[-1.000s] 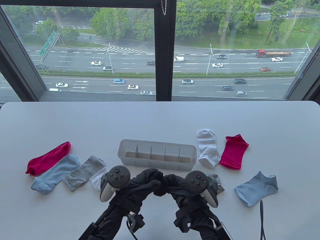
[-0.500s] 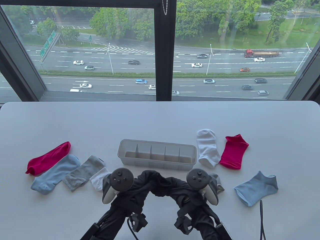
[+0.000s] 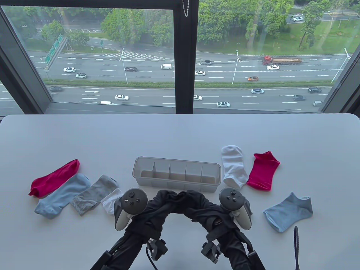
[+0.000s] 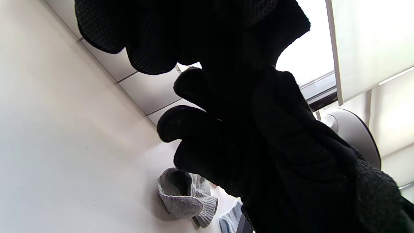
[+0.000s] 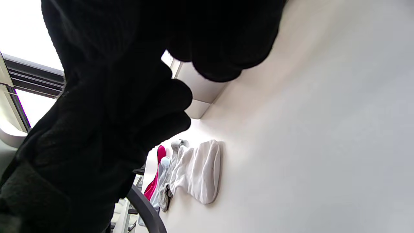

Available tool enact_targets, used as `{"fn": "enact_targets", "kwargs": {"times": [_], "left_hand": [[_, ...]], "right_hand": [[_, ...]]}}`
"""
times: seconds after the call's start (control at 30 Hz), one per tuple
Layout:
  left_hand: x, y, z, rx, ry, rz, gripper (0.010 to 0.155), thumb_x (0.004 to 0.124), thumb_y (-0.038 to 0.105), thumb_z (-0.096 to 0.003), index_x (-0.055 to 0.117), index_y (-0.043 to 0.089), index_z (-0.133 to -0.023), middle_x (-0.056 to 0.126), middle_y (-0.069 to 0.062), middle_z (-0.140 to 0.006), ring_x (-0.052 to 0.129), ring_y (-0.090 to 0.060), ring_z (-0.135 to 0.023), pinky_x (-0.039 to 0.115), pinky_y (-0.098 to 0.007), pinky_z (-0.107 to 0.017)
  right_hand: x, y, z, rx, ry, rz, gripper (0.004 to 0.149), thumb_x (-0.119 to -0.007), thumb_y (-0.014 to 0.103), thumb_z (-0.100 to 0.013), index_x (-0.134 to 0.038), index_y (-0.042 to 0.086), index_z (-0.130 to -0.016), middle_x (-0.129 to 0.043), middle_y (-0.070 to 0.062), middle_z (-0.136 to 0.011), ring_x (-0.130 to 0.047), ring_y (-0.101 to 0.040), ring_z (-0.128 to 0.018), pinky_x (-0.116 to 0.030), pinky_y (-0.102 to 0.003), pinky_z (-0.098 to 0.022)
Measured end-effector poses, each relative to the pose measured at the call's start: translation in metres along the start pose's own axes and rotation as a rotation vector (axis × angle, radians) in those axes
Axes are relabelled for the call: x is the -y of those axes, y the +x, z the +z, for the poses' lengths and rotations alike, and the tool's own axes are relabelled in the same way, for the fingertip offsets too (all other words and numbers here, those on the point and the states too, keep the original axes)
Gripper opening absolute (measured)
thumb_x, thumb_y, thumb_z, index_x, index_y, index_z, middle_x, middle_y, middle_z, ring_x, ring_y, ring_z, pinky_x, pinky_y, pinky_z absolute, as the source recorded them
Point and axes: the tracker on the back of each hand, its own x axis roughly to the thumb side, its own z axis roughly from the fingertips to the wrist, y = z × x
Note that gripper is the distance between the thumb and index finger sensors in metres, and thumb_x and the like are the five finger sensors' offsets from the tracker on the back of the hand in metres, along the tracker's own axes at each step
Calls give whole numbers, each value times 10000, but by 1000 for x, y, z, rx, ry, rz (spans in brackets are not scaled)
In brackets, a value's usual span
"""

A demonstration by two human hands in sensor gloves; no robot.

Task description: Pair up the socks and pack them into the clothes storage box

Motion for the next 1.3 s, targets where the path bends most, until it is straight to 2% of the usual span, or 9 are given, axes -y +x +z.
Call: {"fn": "enact_targets", "kwargs": {"times": [0.1,0.27,0.43,0.63,0.77,0.87,1.07,1.2,1.3], "left_hand": [[2,1,0,-12,-55,-114,577,640,340,-590,529,49,-1076,656,-293,-1096,634,-576,-1002,548,-732,-712],[16,2,-3,-111,-216,-734,812,625,456,-573,175,120,-1161,73,-195,-1216,24,-498,-1108,144,-754,-750],[23,3,-4,-154,-269,-815,836,591,458,-583,34,141,-1118,-99,-143,-1159,-142,-440,-1051,24,-707,-727],[22,2,-2,-156,-272,-802,818,575,445,-590,28,138,-1114,-107,-139,-1152,-150,-438,-1042,16,-700,-724],[23,1,-2,-155,-292,-797,811,560,446,-592,17,137,-1109,-119,-140,-1146,-159,-437,-1036,12,-697,-722],[23,1,-3,-150,-301,-790,806,551,446,-594,12,137,-1106,-127,-139,-1142,-164,-435,-1034,11,-695,-721],[21,2,-3,-140,-294,-773,802,547,444,-595,9,139,-1105,-125,-140,-1142,-161,-437,-1035,13,-695,-724],[20,2,-2,-126,-288,-763,795,543,440,-596,14,135,-1105,-113,-146,-1145,-138,-446,-1042,48,-697,-741],[19,3,-1,-103,-279,-748,788,541,437,-597,25,130,-1106,-93,-159,-1149,-103,-462,-1051,104,-698,-761]], "right_hand": [[13,9,8,4,-158,41,612,-837,388,-468,-601,235,-1012,-852,-117,-892,-966,-201,-669,-853,-323,-525],[56,45,19,-113,-600,494,619,-816,470,-457,-656,197,-989,-917,-95,-792,-989,-174,-615,-864,-315,-492],[75,67,-4,-287,-705,781,628,-804,504,-442,-697,182,-970,-937,-69,-736,-989,-161,-565,-858,-313,-470],[64,54,-52,-547,-579,1012,643,-766,542,-429,-718,202,-973,-934,-24,-677,-960,-142,-519,-829,-313,-463],[53,36,-73,-675,-417,1048,651,-578,570,-465,-567,298,-1057,-789,-49,-838,-841,-191,-681,-725,-360,-589],[57,38,-64,-602,-441,984,688,-536,561,-474,-443,287,-1099,-609,-123,-1066,-728,-295,-870,-681,-397,-658],[72,48,-20,-444,-463,1000,686,-713,493,-460,-552,222,-1070,-696,-173,-1041,-810,-346,-842,-753,-423,-609],[58,16,-1,-547,-155,1085,780,-747,521,-437,-440,256,-1104,-566,-194,-1115,-704,-387,-925,-705,-451,-653],[43,-15,-2,-642,85,1090,878,-770,501,-428,-256,275,-1103,-305,-216,-1163,-425,-445,-1016,-580,-480,-724]]}}
